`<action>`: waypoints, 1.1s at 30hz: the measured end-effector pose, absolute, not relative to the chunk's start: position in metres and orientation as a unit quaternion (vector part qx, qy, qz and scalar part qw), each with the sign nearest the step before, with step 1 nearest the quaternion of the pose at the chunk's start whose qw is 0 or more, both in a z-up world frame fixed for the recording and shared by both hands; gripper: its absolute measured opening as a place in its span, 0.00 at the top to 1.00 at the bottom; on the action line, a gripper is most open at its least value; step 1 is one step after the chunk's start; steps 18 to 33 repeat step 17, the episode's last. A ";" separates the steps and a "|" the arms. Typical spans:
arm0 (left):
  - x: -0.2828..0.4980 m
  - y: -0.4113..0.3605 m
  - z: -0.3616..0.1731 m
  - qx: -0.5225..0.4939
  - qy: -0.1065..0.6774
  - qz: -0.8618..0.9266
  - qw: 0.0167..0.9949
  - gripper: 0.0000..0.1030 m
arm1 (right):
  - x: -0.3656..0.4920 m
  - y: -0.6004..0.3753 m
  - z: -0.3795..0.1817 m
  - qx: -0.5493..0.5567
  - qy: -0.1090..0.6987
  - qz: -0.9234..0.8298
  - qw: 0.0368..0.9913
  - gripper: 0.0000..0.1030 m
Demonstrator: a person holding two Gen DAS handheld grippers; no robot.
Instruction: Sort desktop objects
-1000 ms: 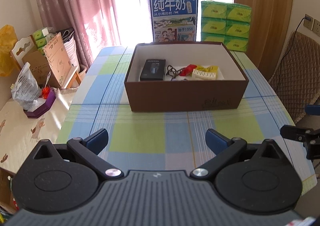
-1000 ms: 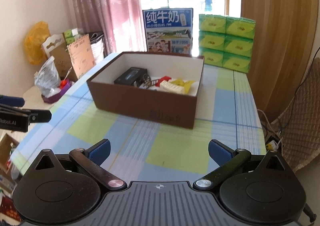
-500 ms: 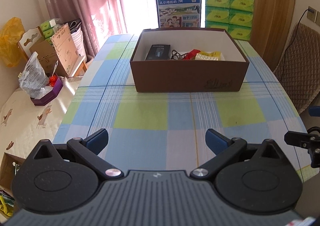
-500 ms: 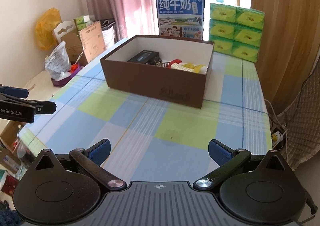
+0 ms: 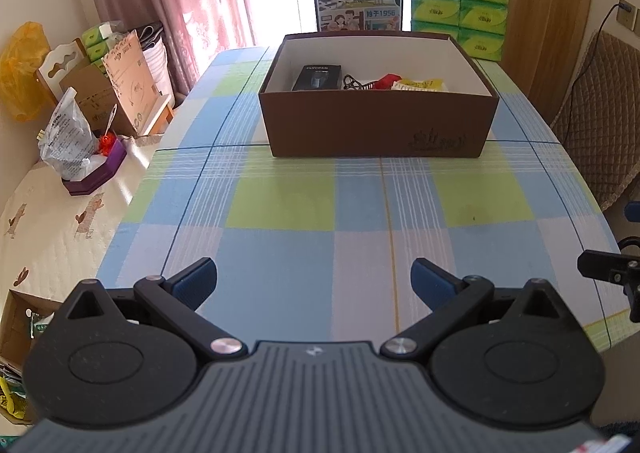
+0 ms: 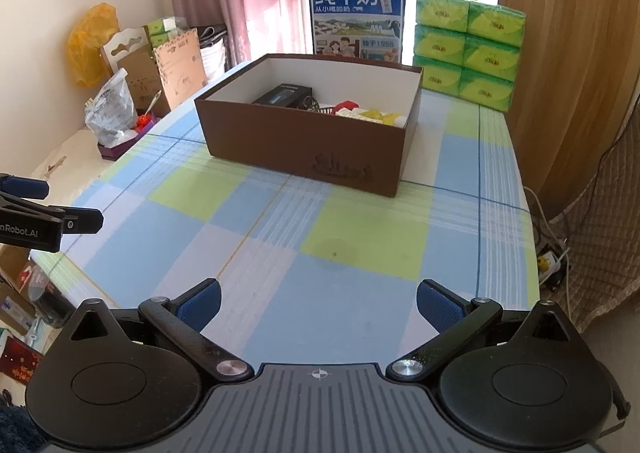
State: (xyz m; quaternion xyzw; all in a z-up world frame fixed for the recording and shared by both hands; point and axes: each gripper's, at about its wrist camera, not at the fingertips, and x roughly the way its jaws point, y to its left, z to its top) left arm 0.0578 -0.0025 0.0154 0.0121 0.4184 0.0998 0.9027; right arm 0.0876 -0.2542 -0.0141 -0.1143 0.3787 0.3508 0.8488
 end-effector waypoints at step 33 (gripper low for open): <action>0.072 -0.005 0.008 0.016 0.425 0.085 0.901 0.01 | 0.098 -0.244 -0.019 -0.115 0.383 0.354 0.846 0.02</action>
